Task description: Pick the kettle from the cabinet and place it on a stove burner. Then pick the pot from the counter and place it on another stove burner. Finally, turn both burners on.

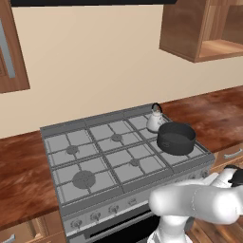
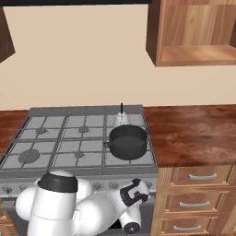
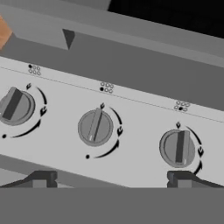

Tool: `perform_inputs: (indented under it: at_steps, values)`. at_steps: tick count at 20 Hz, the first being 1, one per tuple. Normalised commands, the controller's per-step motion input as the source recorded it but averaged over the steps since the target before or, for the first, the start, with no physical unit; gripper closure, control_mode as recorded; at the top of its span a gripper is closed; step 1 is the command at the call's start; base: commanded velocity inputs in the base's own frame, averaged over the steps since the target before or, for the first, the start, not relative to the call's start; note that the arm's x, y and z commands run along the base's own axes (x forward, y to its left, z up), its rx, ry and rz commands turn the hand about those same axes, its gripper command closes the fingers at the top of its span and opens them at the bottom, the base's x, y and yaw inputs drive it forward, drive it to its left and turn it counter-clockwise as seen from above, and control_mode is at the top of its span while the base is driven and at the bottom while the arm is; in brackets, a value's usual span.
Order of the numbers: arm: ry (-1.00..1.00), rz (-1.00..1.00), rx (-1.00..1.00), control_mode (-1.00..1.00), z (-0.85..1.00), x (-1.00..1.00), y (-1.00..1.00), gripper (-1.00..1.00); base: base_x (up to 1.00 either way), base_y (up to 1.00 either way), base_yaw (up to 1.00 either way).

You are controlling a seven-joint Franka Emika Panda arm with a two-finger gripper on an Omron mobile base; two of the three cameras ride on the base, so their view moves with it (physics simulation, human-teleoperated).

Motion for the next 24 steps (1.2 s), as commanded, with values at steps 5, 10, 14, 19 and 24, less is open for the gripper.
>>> perform_inputs:
  at_steps: [5, 10, 14, 19, 24]
  values:
    - [0.0, 0.0, 0.0, -1.0, -0.14, 0.13, -0.14, -1.0, 0.0, 0.0, 0.0]
    - [0.0, 0.0, 0.0, -1.0, -0.14, 0.16, 0.0, -1.0, 0.0, 0.0, 0.0]
    - [0.0, 0.0, 0.0, -1.0, -0.15, 0.16, 0.0, -1.0, 0.0, 0.0, 0.0]
    - [0.0, 0.0, 0.0, -1.0, -0.14, 0.14, -0.02, -1.0, 0.0, 0.0, 0.0]
    - [0.0, 0.0, 0.0, -1.0, -0.11, 0.13, -0.02, -1.0, 0.0, 0.0, 0.0]
